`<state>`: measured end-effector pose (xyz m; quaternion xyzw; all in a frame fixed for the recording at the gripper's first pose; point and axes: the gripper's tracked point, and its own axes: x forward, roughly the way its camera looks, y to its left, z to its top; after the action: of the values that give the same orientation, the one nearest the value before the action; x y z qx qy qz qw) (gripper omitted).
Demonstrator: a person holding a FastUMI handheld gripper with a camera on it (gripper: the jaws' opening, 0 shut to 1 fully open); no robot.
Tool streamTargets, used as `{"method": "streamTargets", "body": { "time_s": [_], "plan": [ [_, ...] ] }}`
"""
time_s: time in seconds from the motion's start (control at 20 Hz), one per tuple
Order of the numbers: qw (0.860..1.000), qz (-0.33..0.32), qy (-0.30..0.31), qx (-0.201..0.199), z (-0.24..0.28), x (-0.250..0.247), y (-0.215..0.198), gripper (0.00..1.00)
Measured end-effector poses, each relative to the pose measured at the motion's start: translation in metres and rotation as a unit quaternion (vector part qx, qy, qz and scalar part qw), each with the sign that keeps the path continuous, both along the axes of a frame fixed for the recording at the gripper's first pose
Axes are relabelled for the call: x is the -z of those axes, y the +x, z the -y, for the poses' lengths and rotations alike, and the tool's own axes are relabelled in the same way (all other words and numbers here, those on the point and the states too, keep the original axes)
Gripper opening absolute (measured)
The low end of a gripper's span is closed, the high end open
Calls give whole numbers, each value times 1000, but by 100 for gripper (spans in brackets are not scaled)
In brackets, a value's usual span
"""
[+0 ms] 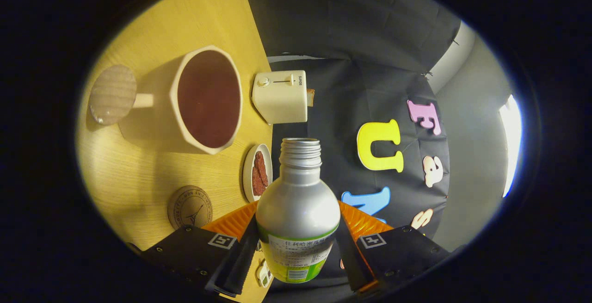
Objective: Take the bottle from table, then pour the juice into the cup, finally place the bottle on the coaster
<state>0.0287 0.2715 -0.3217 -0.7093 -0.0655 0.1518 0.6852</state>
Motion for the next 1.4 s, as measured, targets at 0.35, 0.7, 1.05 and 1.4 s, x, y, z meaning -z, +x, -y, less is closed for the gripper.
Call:
{"method": "streamTargets", "body": {
  "time_s": [0.35,0.7,1.05,1.4],
  "plan": [
    [999,30,-42,-15,1,-8,-8,81],
    [997,44,-64,-19,0,-19,-4,81],
    [995,56,-82,-25,-2,-26,-6,81],
    [993,65,-92,-24,-2,-39,-7,81]
  ]
}}
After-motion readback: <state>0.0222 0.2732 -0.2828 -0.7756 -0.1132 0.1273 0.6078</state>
